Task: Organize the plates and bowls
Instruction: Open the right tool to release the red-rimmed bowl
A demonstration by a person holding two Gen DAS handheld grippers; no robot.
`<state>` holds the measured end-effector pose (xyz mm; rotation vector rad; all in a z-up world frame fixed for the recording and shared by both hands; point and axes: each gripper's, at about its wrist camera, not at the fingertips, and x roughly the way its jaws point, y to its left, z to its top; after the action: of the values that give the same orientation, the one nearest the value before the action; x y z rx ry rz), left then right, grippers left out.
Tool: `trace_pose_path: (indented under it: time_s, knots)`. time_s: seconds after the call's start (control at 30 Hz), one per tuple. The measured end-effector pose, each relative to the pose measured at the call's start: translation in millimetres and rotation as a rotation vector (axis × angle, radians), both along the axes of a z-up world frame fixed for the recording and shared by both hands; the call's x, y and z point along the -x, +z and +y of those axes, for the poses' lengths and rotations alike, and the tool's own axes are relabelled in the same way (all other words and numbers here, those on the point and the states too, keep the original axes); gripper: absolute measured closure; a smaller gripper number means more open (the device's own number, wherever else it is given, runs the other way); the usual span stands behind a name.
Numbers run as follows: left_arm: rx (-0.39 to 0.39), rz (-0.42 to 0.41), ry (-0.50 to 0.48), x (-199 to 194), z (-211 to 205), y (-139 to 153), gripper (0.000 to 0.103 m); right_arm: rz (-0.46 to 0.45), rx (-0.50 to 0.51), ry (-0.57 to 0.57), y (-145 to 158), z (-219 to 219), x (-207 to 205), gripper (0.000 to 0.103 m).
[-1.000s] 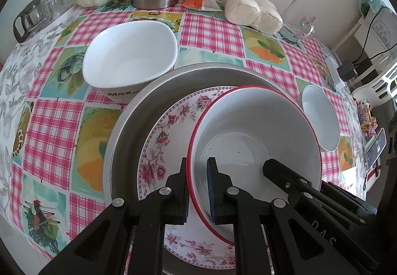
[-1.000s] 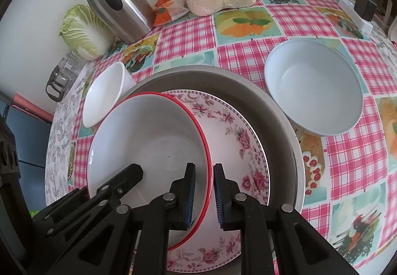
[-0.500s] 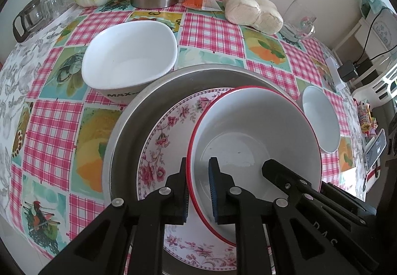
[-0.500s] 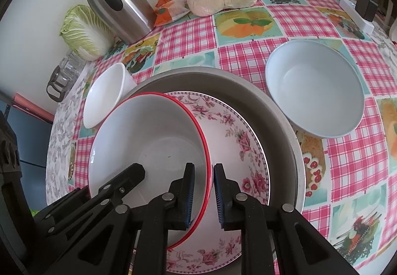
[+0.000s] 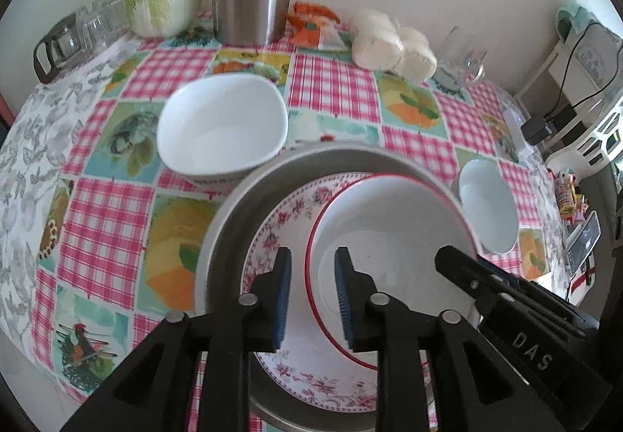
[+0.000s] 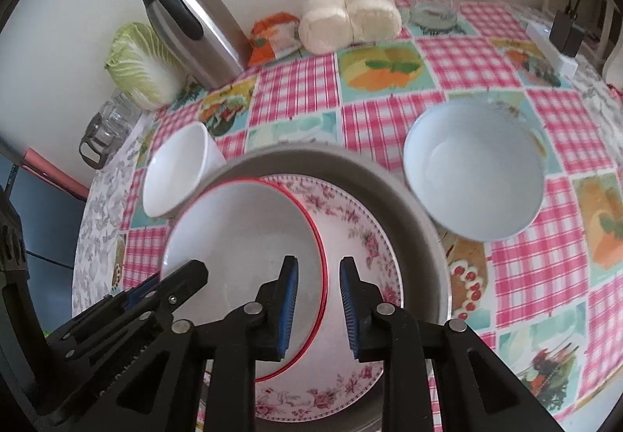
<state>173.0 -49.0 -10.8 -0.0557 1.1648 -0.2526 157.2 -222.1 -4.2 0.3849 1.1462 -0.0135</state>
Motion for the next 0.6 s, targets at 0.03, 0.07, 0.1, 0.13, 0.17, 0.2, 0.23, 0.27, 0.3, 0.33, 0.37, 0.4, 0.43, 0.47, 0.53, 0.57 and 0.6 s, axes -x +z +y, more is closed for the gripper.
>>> trace_pose_path:
  time_s: [0.03,0.07,0.1,0.13,0.17,0.2,0.23,0.27,0.3,0.33,0.37,0.4,0.43,0.47,0.53,0.57,0.6]
  knots:
    - [0.002,-0.010,0.001,1.1,1.0,3.3,0.069,-0.016,0.002,0.000,6.5,-0.8,1.4,0.079]
    - [0.004,-0.023,0.003,2.4,2.1,8.0,0.067,-0.028,0.004,0.000,11.3,-1.1,2.2,0.079]
    - [0.006,-0.034,0.006,3.2,3.0,12.0,0.065,-0.045,0.009,0.000,17.9,-1.9,4.0,0.078]
    - [0.008,-0.042,0.009,3.8,4.0,14.7,0.062,-0.054,0.013,-0.001,21.6,-1.9,4.0,0.076]
    - [0.011,-0.048,0.013,3.8,4.6,17.5,0.059,-0.068,0.019,-0.004,27.3,-2.6,5.0,0.069]
    - [0.016,-0.057,0.020,4.5,7.0,21.1,0.054,-0.077,0.024,-0.006,31.2,-3.0,5.0,0.060]
    - [0.020,-0.063,0.030,5.1,9.5,23.9,0.051,-0.090,0.033,-0.010,36.4,-2.9,5.5,0.056]
    - [0.022,-0.065,0.038,4.8,11.3,25.2,0.049,-0.099,0.041,-0.013,40.1,-2.3,6.4,0.051]
    - [0.024,-0.071,0.055,4.9,15.4,27.9,0.046,-0.108,0.048,-0.014,43.4,-2.6,7.2,0.046]
    - [0.026,-0.077,0.064,4.7,17.9,29.1,0.043,-0.116,0.056,-0.015,46.8,-2.7,7.9,0.043]
    - [0.028,-0.086,0.077,4.8,21.8,31.3,0.043,-0.122,0.060,-0.016,49.0,-2.9,8.3,0.038]
    - [0.027,-0.094,0.092,4.8,26.2,33.5,0.043,-0.127,0.064,-0.018,51.2,-3.1,9.0,0.035]
    - [0.024,-0.100,0.109,4.7,30.6,35.1,0.043,-0.133,0.068,-0.020,53.1,-3.3,9.9,0.035]
    - [0.021,-0.105,0.126,4.7,34.5,36.3,0.042,-0.138,0.072,-0.020,54.6,-3.3,10.5,0.031]
    - [0.016,-0.112,0.169,4.4,44.9,38.1,0.041,-0.144,0.075,-0.021,56.4,-3.7,11.3,0.021]
    - [0.013,-0.113,0.184,4.4,47.6,38.1,0.038,-0.147,0.075,-0.021,56.9,-4.1,11.4,0.016]
    - [0.010,-0.115,0.200,4.1,51.7,38.1,0.025,-0.151,0.075,-0.022,57.1,-4.4,11.8,0.013]
